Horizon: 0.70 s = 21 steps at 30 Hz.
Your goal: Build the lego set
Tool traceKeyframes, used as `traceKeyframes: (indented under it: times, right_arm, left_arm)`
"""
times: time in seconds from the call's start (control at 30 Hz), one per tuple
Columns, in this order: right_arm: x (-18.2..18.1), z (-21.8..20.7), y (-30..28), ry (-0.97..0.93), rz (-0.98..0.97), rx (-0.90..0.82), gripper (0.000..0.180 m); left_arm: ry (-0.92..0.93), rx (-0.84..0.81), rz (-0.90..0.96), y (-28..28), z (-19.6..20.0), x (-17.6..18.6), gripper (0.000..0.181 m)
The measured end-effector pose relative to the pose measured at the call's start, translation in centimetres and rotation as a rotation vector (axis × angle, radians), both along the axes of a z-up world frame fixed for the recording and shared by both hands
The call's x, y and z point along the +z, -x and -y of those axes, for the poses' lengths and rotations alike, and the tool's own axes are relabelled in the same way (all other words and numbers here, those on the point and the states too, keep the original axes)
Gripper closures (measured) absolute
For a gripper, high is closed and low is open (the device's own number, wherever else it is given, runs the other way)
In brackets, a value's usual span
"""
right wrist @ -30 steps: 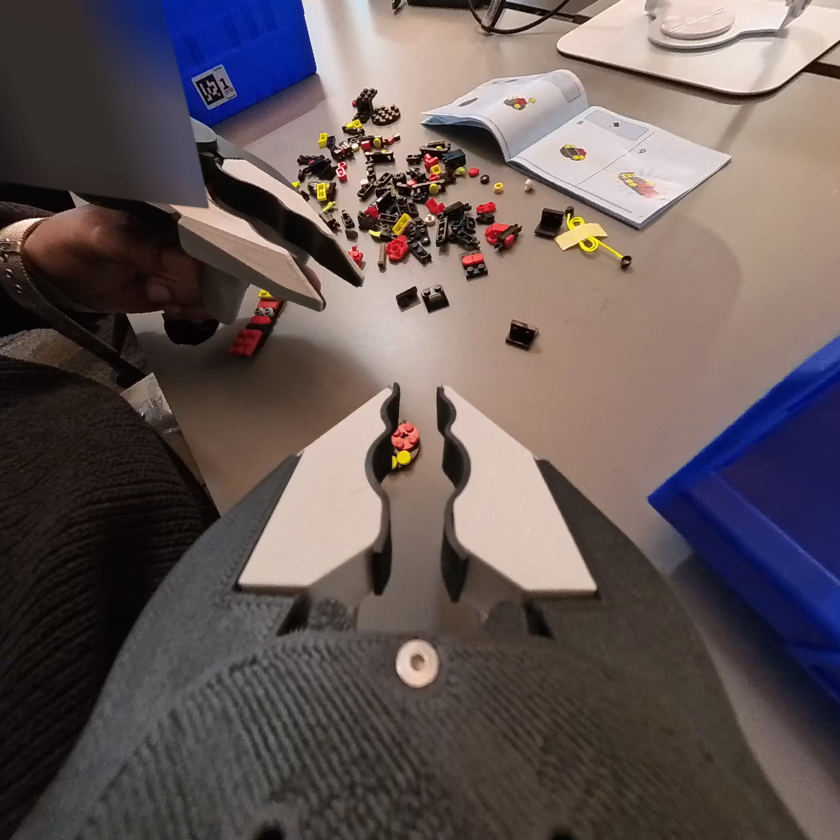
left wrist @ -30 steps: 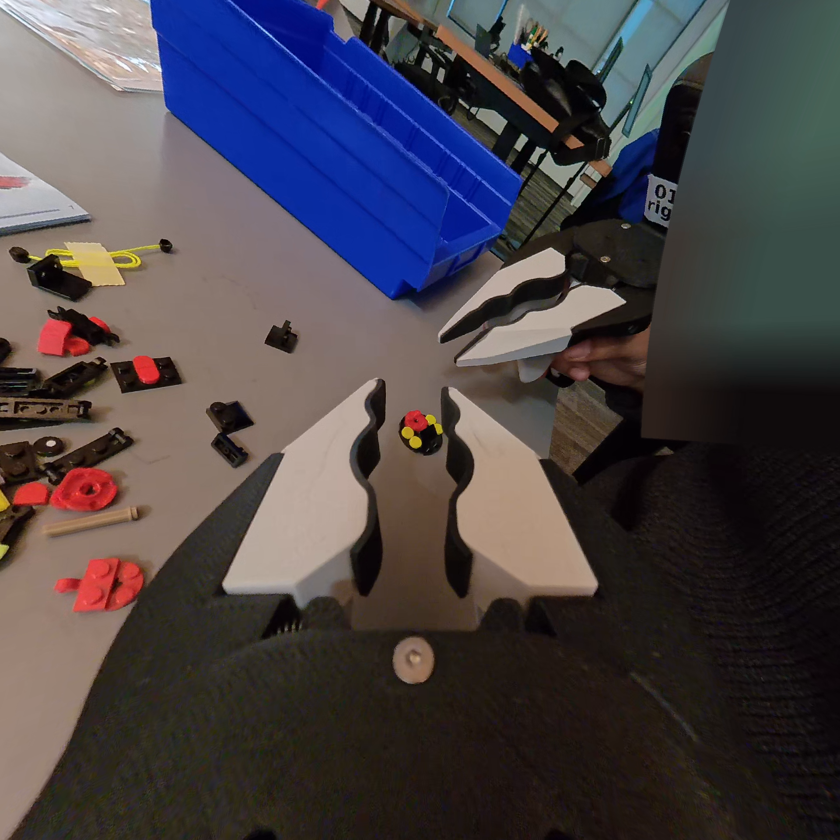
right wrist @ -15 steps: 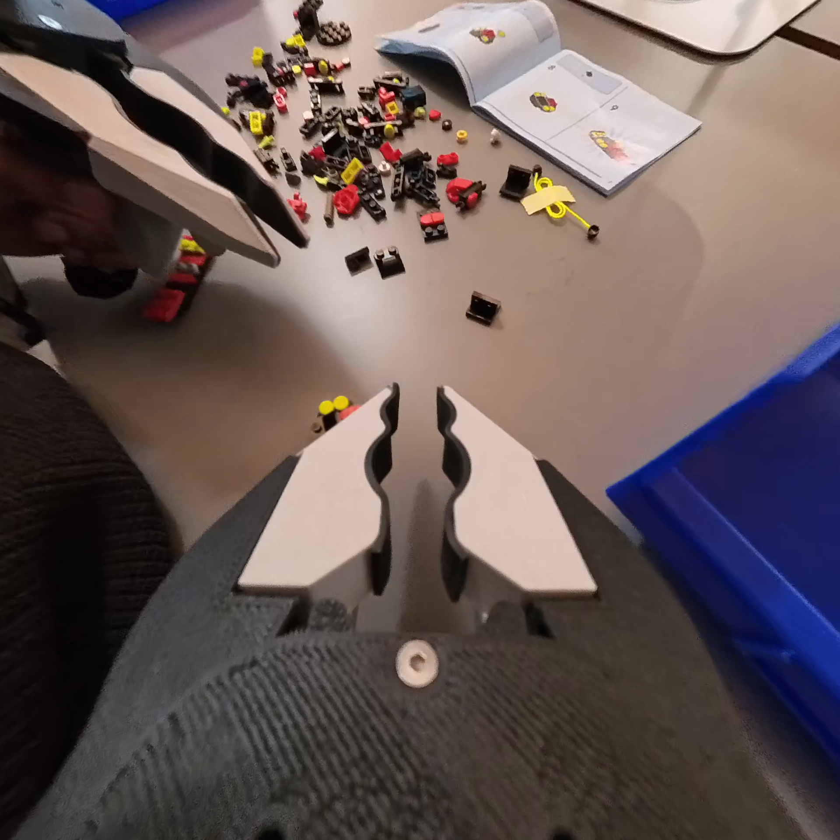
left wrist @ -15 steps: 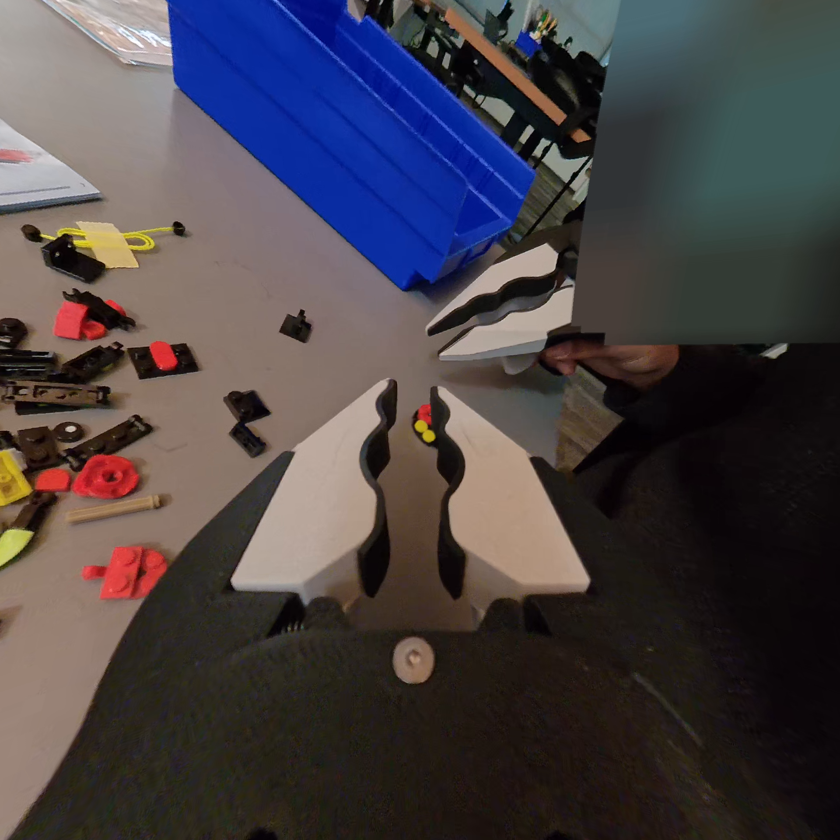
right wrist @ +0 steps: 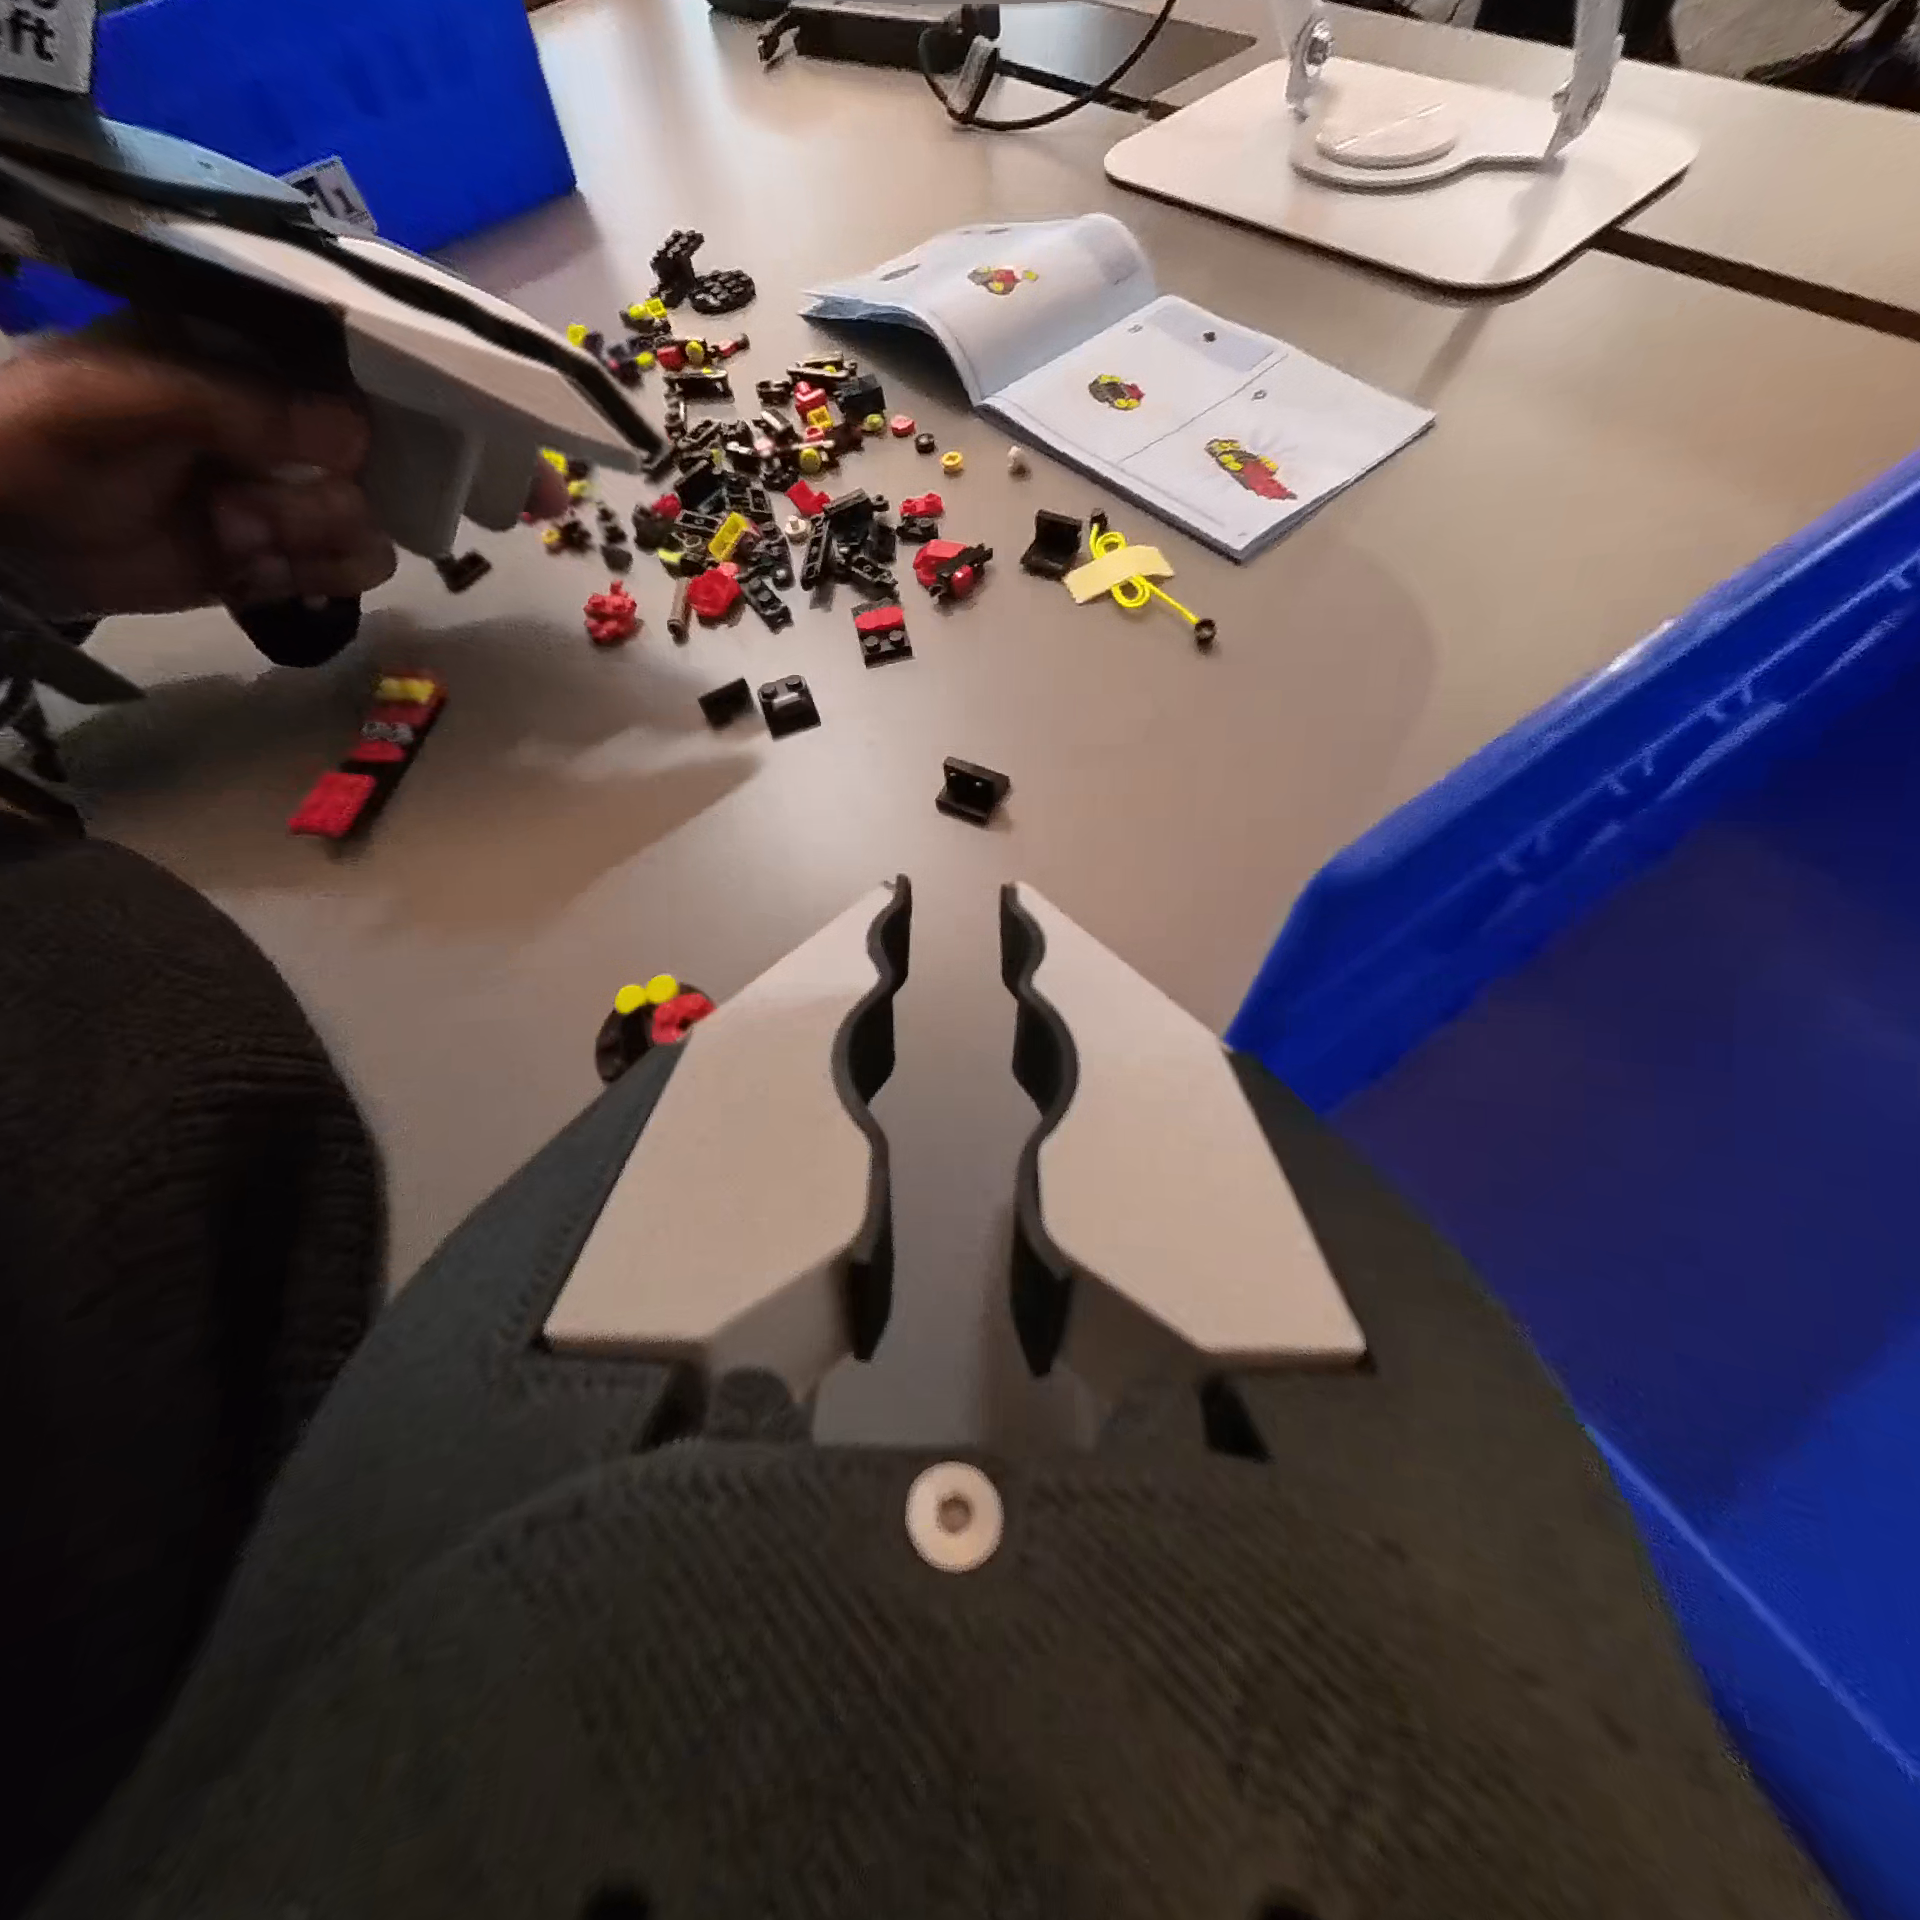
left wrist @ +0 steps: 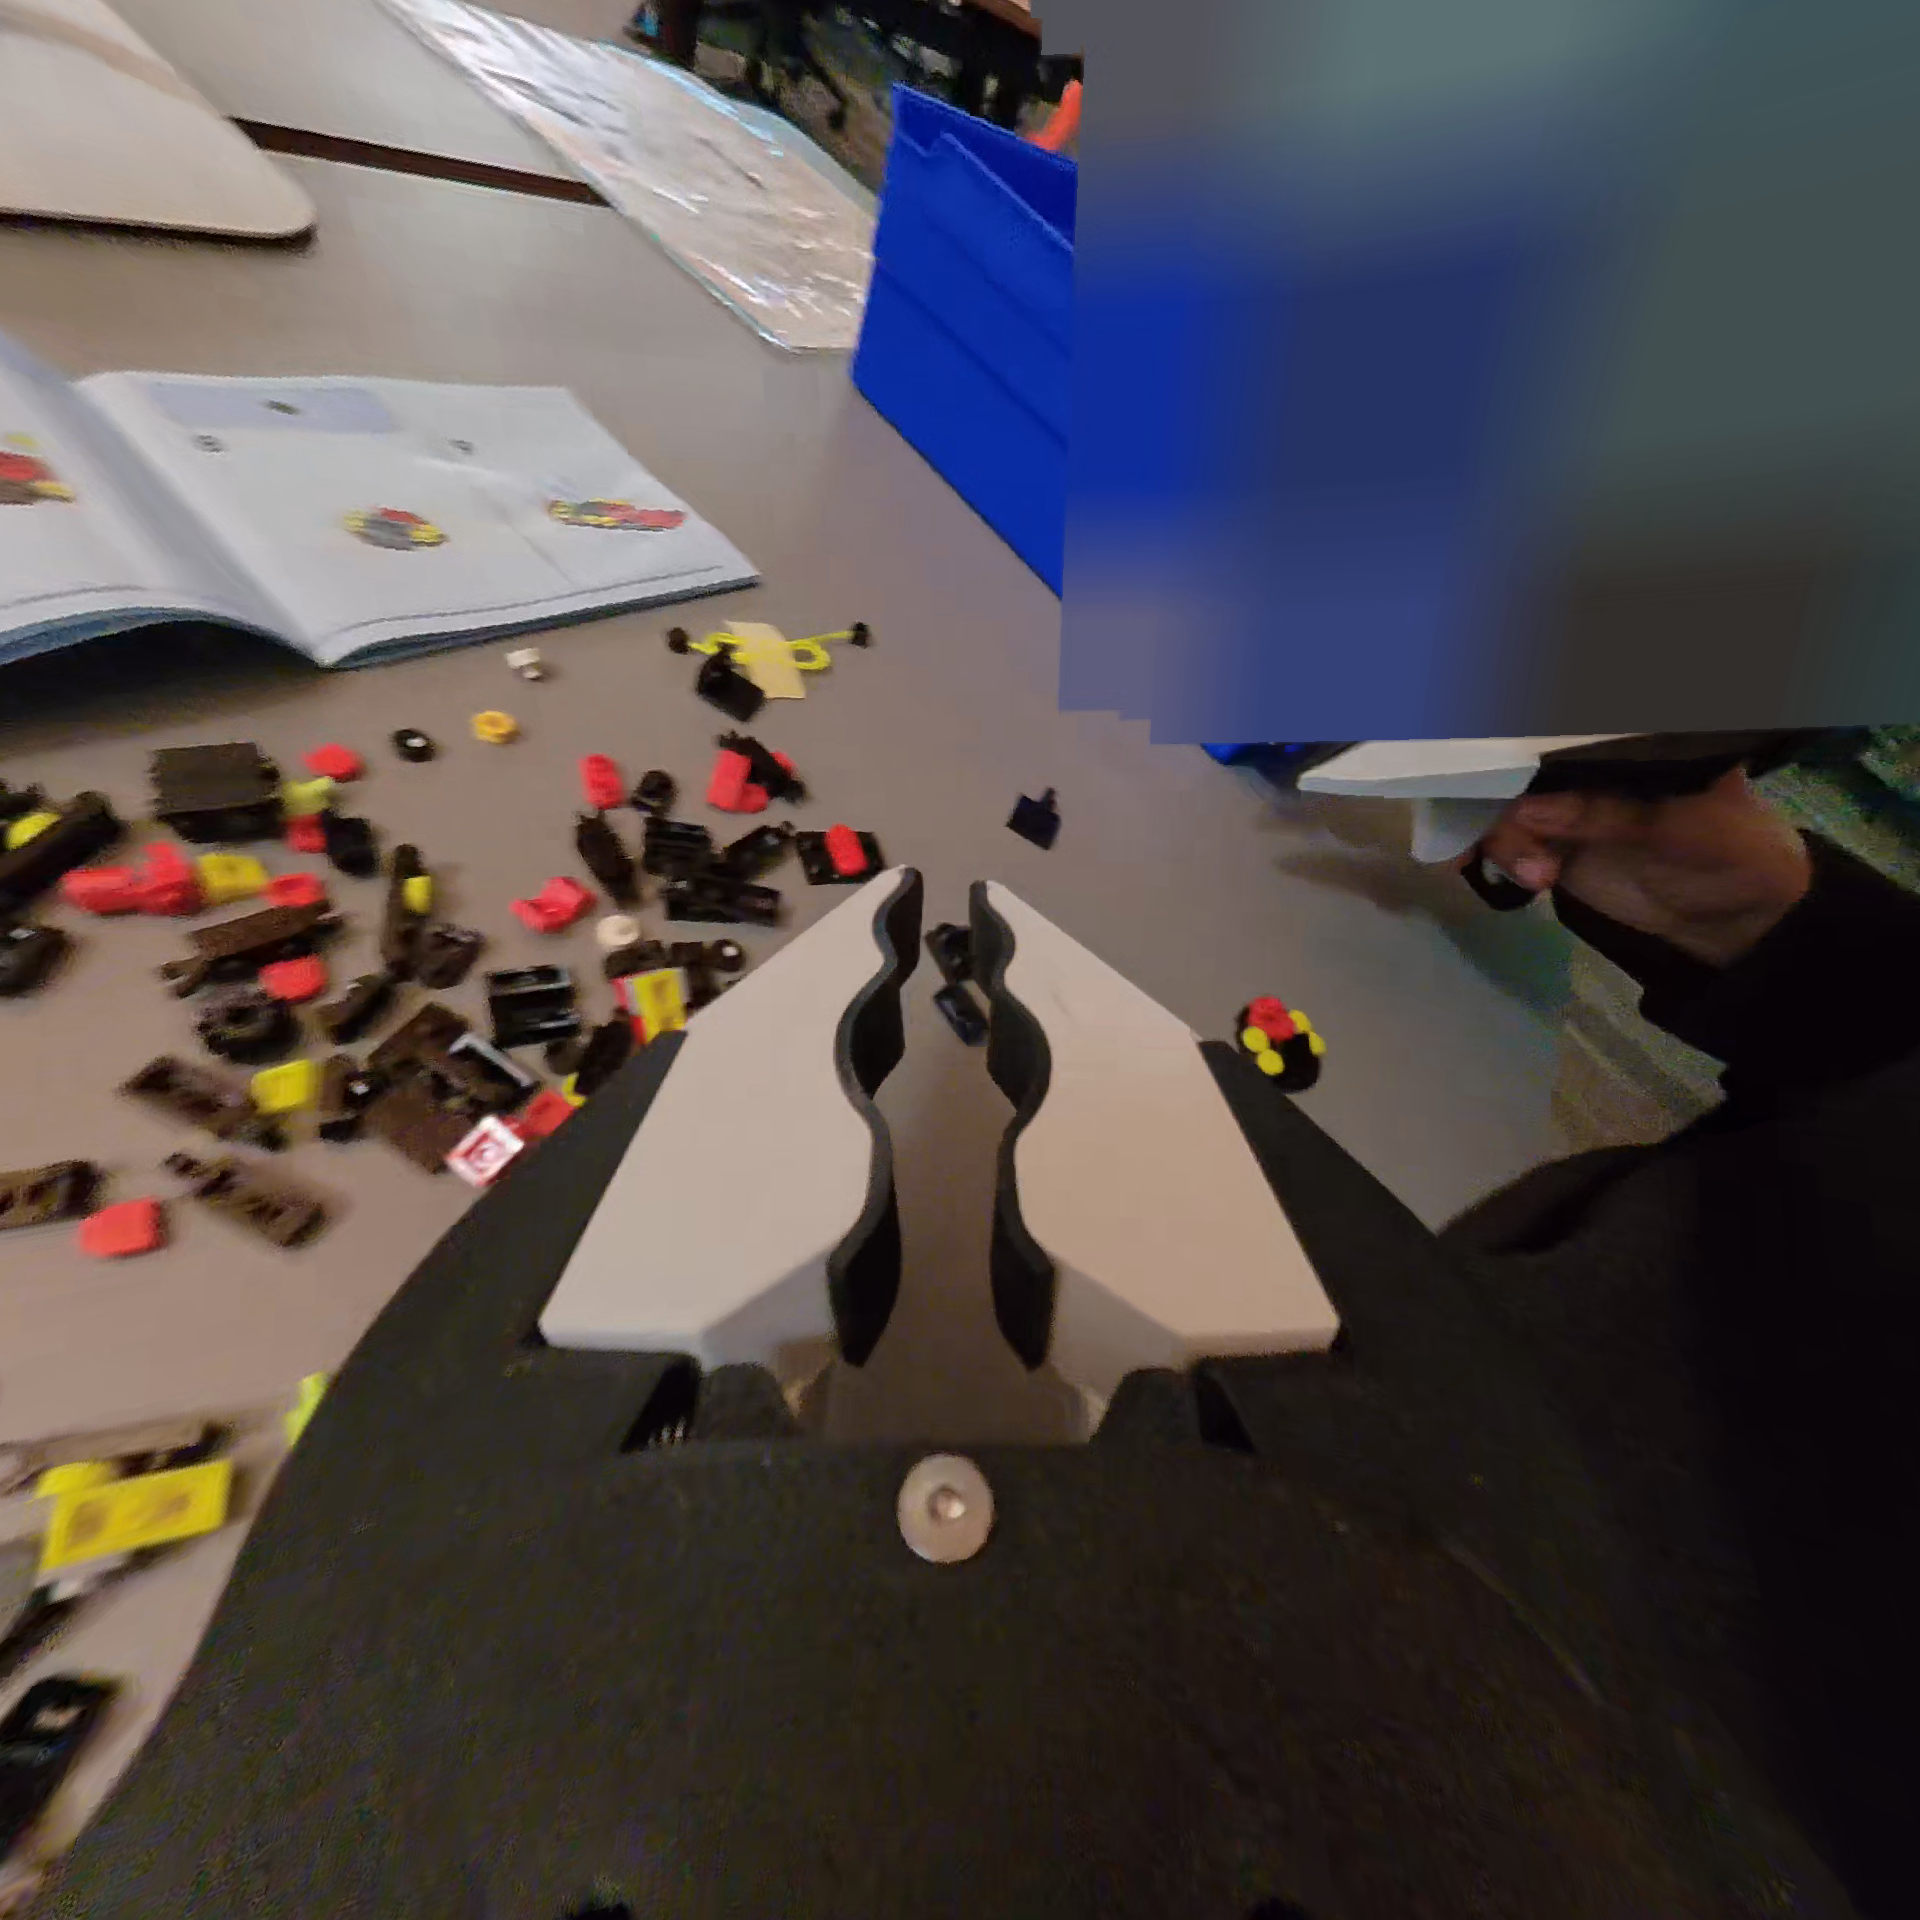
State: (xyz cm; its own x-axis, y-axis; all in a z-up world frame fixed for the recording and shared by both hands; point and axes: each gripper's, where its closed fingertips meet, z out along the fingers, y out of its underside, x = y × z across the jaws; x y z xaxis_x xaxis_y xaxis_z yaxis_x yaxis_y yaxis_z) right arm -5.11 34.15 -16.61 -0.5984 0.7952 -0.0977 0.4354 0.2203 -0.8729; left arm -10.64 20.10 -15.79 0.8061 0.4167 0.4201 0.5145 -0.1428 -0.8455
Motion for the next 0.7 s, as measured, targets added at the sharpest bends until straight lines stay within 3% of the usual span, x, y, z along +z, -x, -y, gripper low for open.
traceKeyframes:
  times: [0.33, 0.7]
  right_arm:
    - [-2.6, 1.0, 0.3, -0.087, 0.082, 0.074, 0.164]
    - [-3.1, 1.2, 0.4, -0.086, 0.102, 0.091, 0.170]
  left_arm:
    - [-0.041, 0.017, 0.097, 0.8, 0.3, -0.9, 0.175]
    - [-0.071, 0.033, 0.162, 1.4, 0.5, -1.3, 0.175]
